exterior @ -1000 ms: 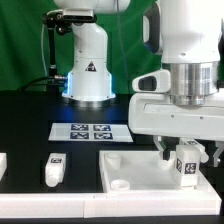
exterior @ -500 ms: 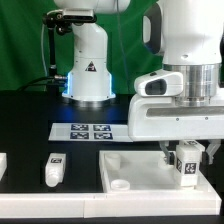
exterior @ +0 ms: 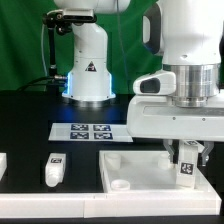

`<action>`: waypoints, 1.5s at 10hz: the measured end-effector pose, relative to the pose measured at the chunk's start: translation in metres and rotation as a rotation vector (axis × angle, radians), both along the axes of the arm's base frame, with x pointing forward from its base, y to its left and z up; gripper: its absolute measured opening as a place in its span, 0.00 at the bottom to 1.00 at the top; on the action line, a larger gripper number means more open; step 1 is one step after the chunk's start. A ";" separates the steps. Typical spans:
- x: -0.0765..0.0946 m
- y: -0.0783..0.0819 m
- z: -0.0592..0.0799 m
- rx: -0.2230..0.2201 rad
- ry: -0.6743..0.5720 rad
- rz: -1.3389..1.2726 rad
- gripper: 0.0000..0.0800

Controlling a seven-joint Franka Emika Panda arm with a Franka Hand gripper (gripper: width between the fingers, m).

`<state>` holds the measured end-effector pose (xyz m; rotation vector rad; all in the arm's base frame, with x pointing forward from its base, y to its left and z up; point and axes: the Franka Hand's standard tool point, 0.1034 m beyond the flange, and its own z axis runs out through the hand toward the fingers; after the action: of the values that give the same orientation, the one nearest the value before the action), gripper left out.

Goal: Assemble one leg

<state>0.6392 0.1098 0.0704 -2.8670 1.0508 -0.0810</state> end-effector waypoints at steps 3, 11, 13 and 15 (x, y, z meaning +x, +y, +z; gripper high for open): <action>0.001 -0.002 -0.003 0.059 0.006 -0.544 0.36; 0.007 0.001 -0.001 -0.013 -0.046 0.102 0.80; 0.007 0.000 -0.001 -0.022 -0.051 0.179 0.81; 0.007 -0.001 -0.001 -0.041 -0.057 0.318 0.81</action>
Offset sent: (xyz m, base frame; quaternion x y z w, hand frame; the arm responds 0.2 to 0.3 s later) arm 0.0086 -0.0059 0.0054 0.0461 0.0048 0.3064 0.9508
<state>0.6464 0.1092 0.0696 -3.0060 0.5799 -0.1626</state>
